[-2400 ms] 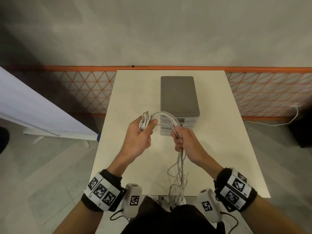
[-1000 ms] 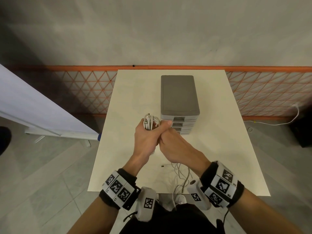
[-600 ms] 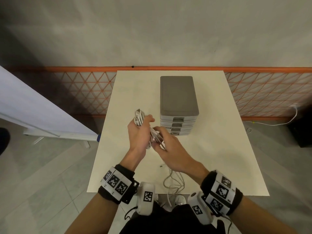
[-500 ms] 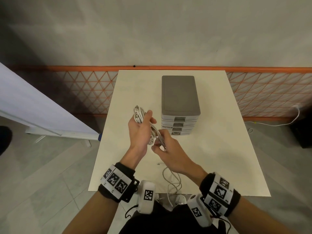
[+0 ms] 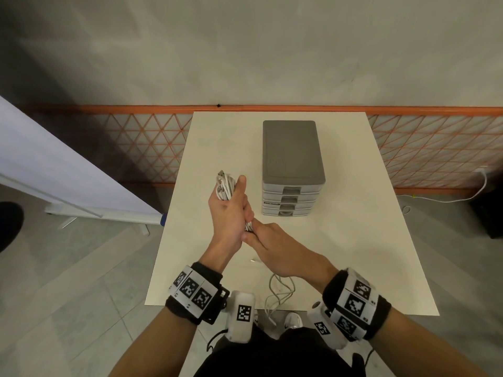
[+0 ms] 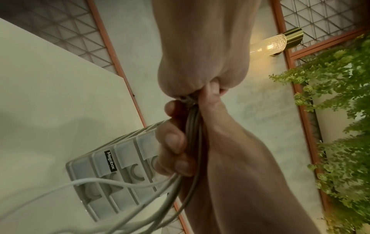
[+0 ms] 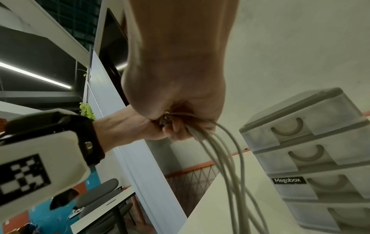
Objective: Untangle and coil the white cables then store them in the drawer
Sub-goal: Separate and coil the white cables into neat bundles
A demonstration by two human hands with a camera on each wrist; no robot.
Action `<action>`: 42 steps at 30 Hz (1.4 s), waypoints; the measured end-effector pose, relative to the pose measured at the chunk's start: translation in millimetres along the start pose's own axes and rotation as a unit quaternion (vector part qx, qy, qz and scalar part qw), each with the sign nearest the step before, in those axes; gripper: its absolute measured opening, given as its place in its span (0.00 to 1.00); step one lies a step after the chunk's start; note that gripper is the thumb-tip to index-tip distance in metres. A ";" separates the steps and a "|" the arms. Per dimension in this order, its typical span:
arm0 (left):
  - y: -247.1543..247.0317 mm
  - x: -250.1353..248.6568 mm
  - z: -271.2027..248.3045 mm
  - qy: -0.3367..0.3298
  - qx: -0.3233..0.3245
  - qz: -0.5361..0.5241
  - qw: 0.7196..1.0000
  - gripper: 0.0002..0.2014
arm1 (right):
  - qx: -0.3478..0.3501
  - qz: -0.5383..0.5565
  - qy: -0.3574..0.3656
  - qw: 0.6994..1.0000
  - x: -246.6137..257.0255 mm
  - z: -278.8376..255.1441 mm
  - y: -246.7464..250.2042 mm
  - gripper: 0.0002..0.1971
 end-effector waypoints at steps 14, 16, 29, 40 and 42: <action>10.2 -44.5 18.9 -0.036 -0.014 -0.058 0.998 0.17 | -0.003 0.234 -0.031 0.972 -23.0 -12.4 -6.6 0.16; 11.7 -45.6 17.1 -0.047 -0.006 -0.043 0.998 0.18 | 0.022 0.257 -0.052 0.965 -24.7 -14.7 -3.3 0.18; 22.7 -64.9 15.2 -0.152 -0.007 0.049 0.987 0.17 | 0.097 0.053 -0.045 0.993 -9.1 -33.9 38.6 0.21; -31.8 -41.7 -34.6 -0.232 0.297 0.388 0.841 0.31 | 0.082 0.163 -0.166 0.969 -10.3 -21.9 74.7 0.23; -38.6 -27.4 -42.9 -0.214 0.329 0.451 0.801 0.34 | 0.097 0.220 -0.187 0.952 -5.8 -19.5 70.9 0.24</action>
Point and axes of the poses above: each hand's wrist, its own z-axis towards the middle knuckle, its own y-axis out of the back of the hand, x = y × z, the point moved 9 cm from there along z, towards the middle knuckle, and after that the axes turned 6 degrees about -x, right-handed, at the moved point
